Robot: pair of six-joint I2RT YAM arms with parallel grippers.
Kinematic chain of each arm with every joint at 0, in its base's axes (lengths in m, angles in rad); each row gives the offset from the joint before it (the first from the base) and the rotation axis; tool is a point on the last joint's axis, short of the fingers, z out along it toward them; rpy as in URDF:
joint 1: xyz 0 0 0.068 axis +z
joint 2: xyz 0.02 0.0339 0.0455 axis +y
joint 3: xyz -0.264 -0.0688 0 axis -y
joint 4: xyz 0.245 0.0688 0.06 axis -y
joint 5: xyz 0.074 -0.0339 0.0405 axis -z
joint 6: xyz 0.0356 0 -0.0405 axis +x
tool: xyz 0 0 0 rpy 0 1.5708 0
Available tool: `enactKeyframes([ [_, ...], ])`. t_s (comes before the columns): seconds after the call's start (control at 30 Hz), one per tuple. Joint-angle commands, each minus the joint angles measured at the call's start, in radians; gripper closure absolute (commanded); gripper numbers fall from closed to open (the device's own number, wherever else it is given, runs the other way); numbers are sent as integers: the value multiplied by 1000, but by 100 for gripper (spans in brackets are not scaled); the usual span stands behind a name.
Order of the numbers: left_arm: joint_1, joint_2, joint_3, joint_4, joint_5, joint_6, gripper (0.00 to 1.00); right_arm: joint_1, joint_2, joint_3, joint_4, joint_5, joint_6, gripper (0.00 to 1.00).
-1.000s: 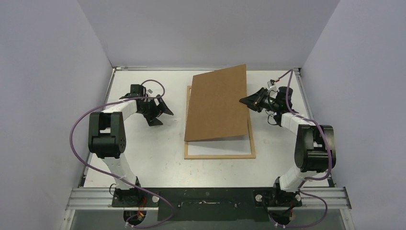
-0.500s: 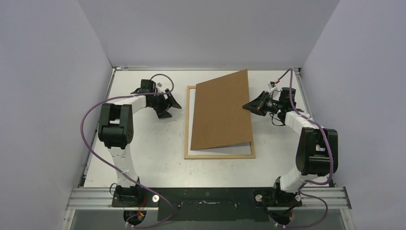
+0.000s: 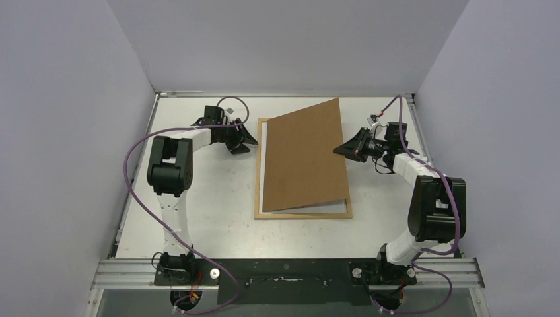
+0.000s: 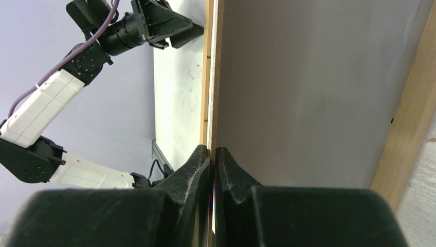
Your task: Put the photo into the frame
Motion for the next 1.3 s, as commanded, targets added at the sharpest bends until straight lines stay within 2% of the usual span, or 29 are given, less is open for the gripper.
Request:
enactKeyframes([
  [0.0, -21, 54, 26, 11, -39, 19, 51, 10, -22, 48, 6, -60, -54, 100],
  [0.47, -47, 118, 91, -81, -101, 53, 61, 28, 33, 129, -222, -70, -194, 100],
  [1.07, -58, 149, 121, -103, -90, 64, 68, 59, 153, 172, -200, -41, -176, 100],
  [1.1, -58, 148, 120, -104, -91, 63, 68, 79, 154, 171, -208, -38, -183, 98],
  [1.17, -57, 148, 119, -105, -91, 59, 68, 83, 150, 173, -245, -23, -210, 87],
  [1.27, -58, 143, 117, -108, -90, 51, 68, 98, 141, 201, -378, 14, -311, 73],
])
